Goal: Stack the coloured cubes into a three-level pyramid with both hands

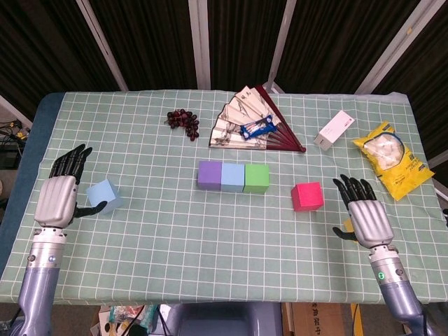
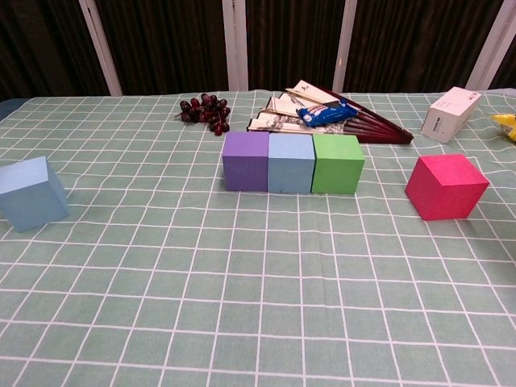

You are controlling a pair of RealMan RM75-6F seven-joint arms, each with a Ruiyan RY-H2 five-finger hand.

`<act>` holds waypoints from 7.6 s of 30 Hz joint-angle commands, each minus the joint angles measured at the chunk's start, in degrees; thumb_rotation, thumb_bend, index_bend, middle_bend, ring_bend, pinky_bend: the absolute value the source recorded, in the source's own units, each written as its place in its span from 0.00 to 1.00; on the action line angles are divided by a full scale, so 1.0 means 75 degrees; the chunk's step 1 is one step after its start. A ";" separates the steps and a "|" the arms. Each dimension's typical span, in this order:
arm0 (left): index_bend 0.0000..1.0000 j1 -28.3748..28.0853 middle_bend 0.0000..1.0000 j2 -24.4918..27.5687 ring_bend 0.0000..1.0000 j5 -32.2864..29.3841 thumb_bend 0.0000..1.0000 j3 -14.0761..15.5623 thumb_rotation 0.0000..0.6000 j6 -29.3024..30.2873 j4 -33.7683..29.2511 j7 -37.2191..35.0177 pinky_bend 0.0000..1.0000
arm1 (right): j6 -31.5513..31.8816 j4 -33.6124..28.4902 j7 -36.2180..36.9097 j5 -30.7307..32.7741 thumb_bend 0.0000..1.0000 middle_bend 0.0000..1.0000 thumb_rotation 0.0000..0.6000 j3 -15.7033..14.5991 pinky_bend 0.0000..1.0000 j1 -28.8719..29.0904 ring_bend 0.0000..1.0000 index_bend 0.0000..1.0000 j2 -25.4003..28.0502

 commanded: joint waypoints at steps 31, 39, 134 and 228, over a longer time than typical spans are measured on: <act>0.00 0.0468 0.01 0.0059 0.05 -0.0010 0.05 -0.0679 1.00 -0.0656 0.0220 -0.0081 0.06 | -0.2355 0.1463 -0.1698 0.1912 0.19 0.25 1.00 0.0346 0.00 0.2244 0.09 0.00 -0.1080; 0.00 0.0527 0.01 0.0006 0.05 -0.0057 0.05 -0.0781 1.00 -0.0787 0.0293 -0.0042 0.06 | -0.2438 0.1865 -0.1682 0.2074 0.21 0.25 1.00 0.0296 0.00 0.2424 0.09 0.00 -0.1250; 0.00 0.0681 0.02 0.0142 0.05 -0.0535 0.05 -0.1401 1.00 -0.1570 0.0627 -0.0030 0.06 | -0.0244 0.1007 -0.5181 0.8105 0.33 0.47 1.00 0.1778 0.00 0.6612 0.22 0.02 -0.2572; 0.00 0.0621 0.03 0.0149 0.05 -0.0827 0.05 -0.1416 1.00 -0.1733 0.0692 0.0047 0.06 | -0.0179 0.1465 -0.5240 0.8452 0.33 0.35 1.00 0.1677 0.00 0.6621 0.20 0.00 -0.3039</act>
